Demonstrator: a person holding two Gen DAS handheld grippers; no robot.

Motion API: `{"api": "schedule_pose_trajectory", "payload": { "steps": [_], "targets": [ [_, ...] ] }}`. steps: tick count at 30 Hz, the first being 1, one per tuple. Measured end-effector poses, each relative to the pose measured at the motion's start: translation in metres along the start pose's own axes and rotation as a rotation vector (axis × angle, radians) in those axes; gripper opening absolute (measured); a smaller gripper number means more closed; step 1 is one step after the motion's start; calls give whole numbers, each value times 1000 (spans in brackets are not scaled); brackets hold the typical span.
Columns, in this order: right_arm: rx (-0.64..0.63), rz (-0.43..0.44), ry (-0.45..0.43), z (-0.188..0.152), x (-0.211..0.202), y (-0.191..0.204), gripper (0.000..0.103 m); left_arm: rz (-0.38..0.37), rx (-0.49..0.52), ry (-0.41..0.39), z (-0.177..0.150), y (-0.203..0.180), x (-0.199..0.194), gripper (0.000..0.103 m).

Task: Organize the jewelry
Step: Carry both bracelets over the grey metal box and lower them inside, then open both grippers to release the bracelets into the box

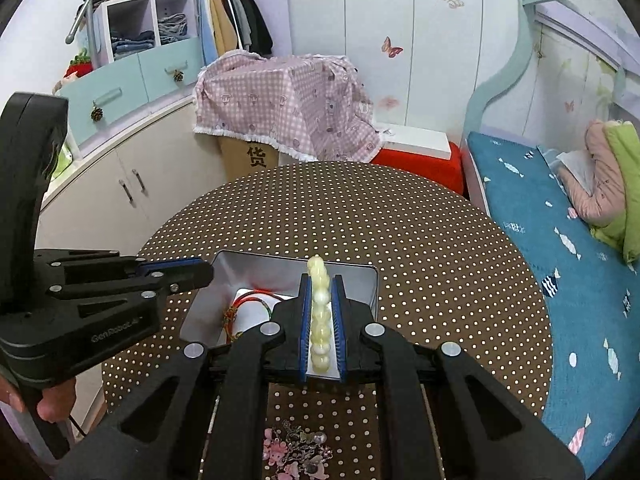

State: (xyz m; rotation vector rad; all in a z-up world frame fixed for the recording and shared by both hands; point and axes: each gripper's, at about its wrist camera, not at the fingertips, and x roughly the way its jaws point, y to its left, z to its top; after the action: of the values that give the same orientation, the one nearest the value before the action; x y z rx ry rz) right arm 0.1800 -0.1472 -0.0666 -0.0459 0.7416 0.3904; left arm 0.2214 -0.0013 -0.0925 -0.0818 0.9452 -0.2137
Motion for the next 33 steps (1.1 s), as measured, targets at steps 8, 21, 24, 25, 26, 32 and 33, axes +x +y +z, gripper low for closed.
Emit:
{"api": "schedule_pose_trajectory", "payload": {
  "steps": [8, 21, 24, 25, 26, 32, 33],
  "targets": [
    [46, -31, 13, -8, -5, -15, 42, 12, -26, 31, -14, 10, 7, 25],
    [54, -47, 15, -23, -24, -9, 45, 22, -25, 17, -37, 3, -18, 32],
    [51, -49, 13, -27, -30, -6, 47, 31, -22, 13, -45, 1, -24, 35],
    [51, -50, 14, -29, -32, -4, 48, 32, -22, 14, -47, 0, -26, 35],
    [50, -50, 14, -31, -33, -3, 48, 34, -21, 16, -50, -1, -28, 35],
    [46, -52, 22, -43, -40, 6, 49, 46, -20, 31, -71, 0, -36, 38],
    [45, -52, 24, -45, -41, 8, 49, 48, -20, 32, -74, 0, -37, 40]
  ]
}}
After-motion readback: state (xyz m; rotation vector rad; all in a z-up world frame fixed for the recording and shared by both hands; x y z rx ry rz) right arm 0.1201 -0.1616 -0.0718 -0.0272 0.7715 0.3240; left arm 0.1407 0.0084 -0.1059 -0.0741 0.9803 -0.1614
